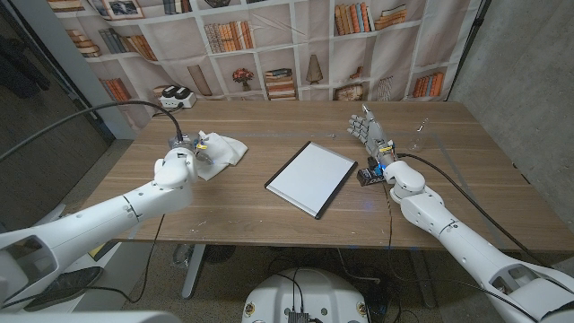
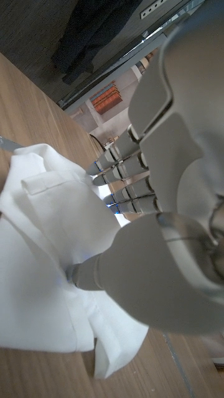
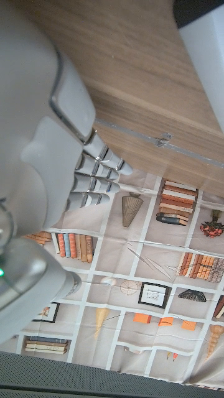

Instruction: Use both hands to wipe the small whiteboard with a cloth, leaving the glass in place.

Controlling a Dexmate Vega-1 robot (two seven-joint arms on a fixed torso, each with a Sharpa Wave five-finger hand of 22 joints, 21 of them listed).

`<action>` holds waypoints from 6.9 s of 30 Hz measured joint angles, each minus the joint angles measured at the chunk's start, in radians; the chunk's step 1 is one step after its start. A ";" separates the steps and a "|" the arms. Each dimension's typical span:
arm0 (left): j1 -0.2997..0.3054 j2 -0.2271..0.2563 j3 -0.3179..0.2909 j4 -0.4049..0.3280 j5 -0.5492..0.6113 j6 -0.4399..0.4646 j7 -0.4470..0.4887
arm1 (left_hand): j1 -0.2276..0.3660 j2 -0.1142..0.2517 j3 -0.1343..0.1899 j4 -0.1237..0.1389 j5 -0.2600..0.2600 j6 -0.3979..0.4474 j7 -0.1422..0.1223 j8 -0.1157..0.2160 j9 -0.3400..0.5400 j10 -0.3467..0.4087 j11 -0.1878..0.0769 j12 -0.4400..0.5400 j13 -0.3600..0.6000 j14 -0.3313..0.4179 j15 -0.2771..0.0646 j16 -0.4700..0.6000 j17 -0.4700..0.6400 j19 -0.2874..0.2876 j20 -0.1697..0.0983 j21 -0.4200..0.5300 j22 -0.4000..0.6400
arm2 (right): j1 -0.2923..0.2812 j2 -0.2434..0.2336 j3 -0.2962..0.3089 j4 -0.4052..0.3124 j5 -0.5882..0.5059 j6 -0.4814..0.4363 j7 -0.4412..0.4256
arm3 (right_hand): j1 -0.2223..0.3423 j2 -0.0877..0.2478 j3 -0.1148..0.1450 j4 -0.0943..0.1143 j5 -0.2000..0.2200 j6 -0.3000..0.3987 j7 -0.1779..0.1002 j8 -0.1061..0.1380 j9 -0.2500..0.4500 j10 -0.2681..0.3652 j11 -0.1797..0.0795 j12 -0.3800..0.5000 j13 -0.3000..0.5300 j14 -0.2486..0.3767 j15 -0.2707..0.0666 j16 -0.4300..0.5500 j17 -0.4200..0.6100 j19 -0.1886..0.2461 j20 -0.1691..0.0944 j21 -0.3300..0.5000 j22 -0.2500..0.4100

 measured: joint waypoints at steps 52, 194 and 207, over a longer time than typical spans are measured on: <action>0.098 -0.121 -0.139 0.172 -0.231 -0.302 0.415 | 0.372 0.140 0.185 -0.003 -0.163 0.525 -0.028 0.167 0.018 0.546 -0.077 0.105 0.034 0.641 -0.126 0.085 0.004 0.567 -0.095 0.225 0.001 | -0.016 0.001 0.001 -0.025 -0.010 0.002 -0.027 | 0.017 0.017 0.000 0.000 0.000 0.013 -0.002 0.000 0.000 0.009 0.002 0.000 0.000 0.011 -0.004 -0.004 0.000 0.018 0.004 -0.019 0.000; 0.352 -0.073 -0.302 -0.122 0.129 -0.811 0.587 | 0.314 0.125 0.198 0.040 -0.170 0.550 -0.050 0.176 0.011 0.549 -0.077 0.028 0.063 0.606 -0.109 0.029 0.032 0.491 -0.066 0.208 0.004 | -0.070 -0.339 -0.232 -0.427 -1.068 -0.327 -0.146 | 0.828 0.237 0.577 -0.091 0.030 0.270 -0.177 0.003 0.002 0.190 -0.171 -0.009 -0.005 0.160 -0.081 -0.007 0.002 0.192 -0.002 -0.109 0.019; 0.333 -0.079 -0.276 -0.108 0.177 -0.833 0.558 | 0.314 0.125 0.196 0.047 -0.170 0.550 -0.050 0.176 0.007 0.549 -0.077 0.027 0.063 0.599 -0.106 0.029 0.032 0.473 -0.063 0.204 0.004 | -0.046 -0.329 -0.264 -0.414 -1.089 -0.346 -0.101 | 0.829 0.237 0.584 -0.092 0.030 0.277 -0.169 0.003 0.003 0.198 -0.162 -0.009 -0.005 0.165 -0.086 -0.007 0.002 0.197 -0.007 -0.103 0.018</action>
